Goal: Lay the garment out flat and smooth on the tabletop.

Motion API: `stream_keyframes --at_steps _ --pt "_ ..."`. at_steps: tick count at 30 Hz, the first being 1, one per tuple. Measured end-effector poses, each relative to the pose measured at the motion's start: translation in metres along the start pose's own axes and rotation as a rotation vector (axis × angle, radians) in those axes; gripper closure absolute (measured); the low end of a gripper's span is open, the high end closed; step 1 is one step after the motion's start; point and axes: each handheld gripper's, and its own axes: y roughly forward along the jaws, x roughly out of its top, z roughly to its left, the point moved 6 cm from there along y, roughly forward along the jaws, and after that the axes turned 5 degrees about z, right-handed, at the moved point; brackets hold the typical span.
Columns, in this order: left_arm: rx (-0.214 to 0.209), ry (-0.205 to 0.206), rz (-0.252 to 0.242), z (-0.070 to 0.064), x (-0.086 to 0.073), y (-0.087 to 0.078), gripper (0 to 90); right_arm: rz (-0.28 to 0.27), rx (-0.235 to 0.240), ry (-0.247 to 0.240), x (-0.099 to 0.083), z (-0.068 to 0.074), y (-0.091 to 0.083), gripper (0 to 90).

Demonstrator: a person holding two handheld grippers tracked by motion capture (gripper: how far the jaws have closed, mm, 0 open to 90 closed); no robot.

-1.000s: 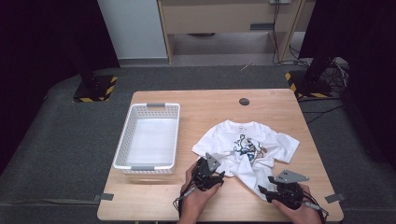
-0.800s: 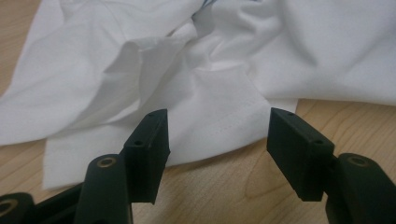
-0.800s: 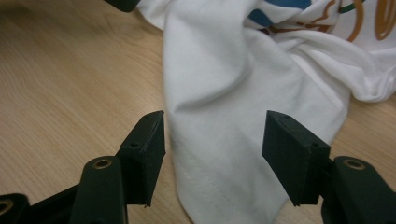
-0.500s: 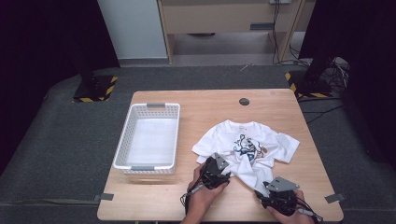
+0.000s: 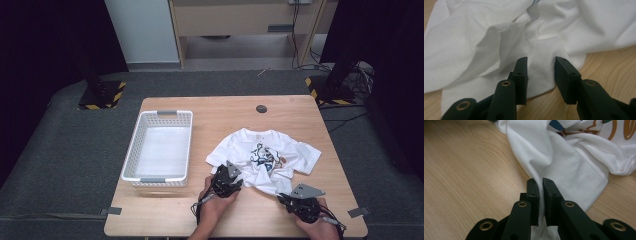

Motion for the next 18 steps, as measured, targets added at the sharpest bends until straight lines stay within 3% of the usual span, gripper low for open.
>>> stream_keyframes --at_steps 8,12,18 --pt "0.014 0.044 -0.015 -0.002 0.005 0.005 83.1 -0.021 -0.002 0.014 -0.002 -0.007 -0.008 86.9" --pt "0.001 0.043 -0.015 0.0 0.007 0.006 85.9 -0.046 -0.001 0.051 0.0 -0.011 -0.014 86.9" --pt "-0.005 0.051 -0.015 0.0 0.011 0.007 87.5 -0.044 0.007 0.054 -0.001 -0.011 -0.015 86.9"
